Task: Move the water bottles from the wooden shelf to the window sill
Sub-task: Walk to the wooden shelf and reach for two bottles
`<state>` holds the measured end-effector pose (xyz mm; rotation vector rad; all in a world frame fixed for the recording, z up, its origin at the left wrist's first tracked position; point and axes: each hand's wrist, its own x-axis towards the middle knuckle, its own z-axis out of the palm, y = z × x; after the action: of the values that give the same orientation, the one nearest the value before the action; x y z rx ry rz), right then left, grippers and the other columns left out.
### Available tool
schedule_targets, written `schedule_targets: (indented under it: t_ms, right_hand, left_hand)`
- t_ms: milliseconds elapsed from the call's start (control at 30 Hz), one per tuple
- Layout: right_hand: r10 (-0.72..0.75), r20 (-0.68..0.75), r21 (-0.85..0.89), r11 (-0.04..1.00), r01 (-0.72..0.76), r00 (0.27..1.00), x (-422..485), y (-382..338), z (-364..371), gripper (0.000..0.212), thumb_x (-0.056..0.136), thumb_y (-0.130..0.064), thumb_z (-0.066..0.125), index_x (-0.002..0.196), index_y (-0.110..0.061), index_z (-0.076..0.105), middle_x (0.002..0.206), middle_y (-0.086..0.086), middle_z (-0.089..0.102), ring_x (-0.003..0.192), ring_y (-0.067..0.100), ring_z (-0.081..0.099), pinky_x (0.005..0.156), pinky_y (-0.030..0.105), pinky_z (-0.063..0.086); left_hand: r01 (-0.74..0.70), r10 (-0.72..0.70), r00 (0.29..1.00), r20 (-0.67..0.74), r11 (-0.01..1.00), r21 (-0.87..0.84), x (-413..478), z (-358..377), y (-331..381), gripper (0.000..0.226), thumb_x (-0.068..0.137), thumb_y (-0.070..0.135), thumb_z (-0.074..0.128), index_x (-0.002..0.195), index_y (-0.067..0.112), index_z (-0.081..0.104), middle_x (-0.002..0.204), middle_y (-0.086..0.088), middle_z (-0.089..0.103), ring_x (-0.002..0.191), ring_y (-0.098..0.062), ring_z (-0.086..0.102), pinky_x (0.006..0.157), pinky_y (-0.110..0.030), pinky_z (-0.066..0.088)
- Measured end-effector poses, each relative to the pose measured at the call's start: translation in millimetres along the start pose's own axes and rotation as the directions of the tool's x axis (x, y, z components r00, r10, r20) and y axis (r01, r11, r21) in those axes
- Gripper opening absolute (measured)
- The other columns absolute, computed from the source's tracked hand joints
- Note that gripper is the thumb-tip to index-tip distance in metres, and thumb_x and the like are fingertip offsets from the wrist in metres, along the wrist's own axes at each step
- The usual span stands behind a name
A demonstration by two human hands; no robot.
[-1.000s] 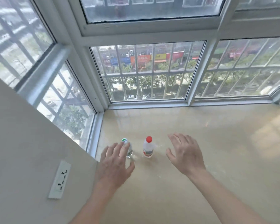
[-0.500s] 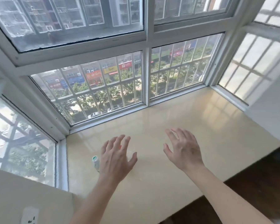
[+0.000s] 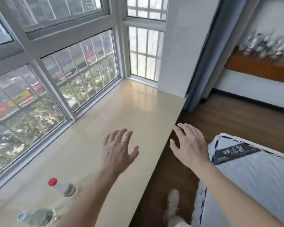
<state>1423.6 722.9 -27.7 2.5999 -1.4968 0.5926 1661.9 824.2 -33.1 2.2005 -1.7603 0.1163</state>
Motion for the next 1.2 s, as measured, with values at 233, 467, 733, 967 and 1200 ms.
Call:
schedule_targets:
  t_ms: [233,467,733,967,1200]
  right_hand:
    - [0.190,-0.059,-0.035,0.981,-0.192,0.980,-11,96,-3,0.046,0.084,-0.031,0.066,0.127,-0.013,0.066,0.123,0.010,0.065,0.118,0.030,0.059,0.100,0.047,0.049]
    - [0.303,-0.066,-0.049,0.951,-0.306,0.951,19,202,18,0.043,0.085,-0.031,0.063,0.124,-0.014,0.066,0.120,0.007,0.065,0.116,0.029,0.059,0.097,0.045,0.048]
    - [0.335,-0.090,-0.044,0.940,-0.339,0.938,88,331,30,0.043,0.083,-0.029,0.065,0.123,-0.012,0.066,0.118,0.009,0.065,0.116,0.032,0.060,0.099,0.049,0.049]
    - [0.408,-0.078,-0.023,0.911,-0.411,0.910,128,399,43,0.044,0.086,-0.033,0.060,0.125,-0.014,0.065,0.121,0.008,0.064,0.116,0.030,0.059,0.098,0.047,0.050]
    - [0.483,-0.037,-0.029,0.874,-0.484,0.875,181,460,68,0.046,0.086,-0.034,0.059,0.128,-0.015,0.063,0.125,0.007,0.063,0.120,0.029,0.059,0.097,0.046,0.049]
  left_hand:
    - [-0.207,0.208,0.977,0.041,0.978,-0.031,69,39,90,0.063,0.083,0.059,0.042,0.132,0.023,0.057,0.132,0.001,0.061,0.121,-0.026,0.055,0.103,-0.045,0.042]
    - [-0.314,0.319,0.946,0.055,0.946,-0.078,160,95,175,0.056,0.083,0.054,0.049,0.129,0.023,0.058,0.129,0.002,0.063,0.117,-0.025,0.057,0.101,-0.042,0.041]
    - [-0.355,0.361,0.929,0.074,0.931,-0.084,280,145,283,0.056,0.084,0.056,0.048,0.129,0.024,0.057,0.131,0.004,0.060,0.120,-0.023,0.054,0.103,-0.039,0.039]
    - [-0.414,0.420,0.904,0.076,0.906,-0.085,348,173,347,0.056,0.084,0.055,0.046,0.128,0.023,0.058,0.129,0.003,0.061,0.115,-0.024,0.058,0.101,-0.041,0.042]
    - [-0.450,0.461,0.884,0.073,0.883,-0.130,429,213,390,0.057,0.083,0.055,0.046,0.125,0.021,0.061,0.127,0.000,0.063,0.114,-0.025,0.060,0.098,-0.043,0.047]
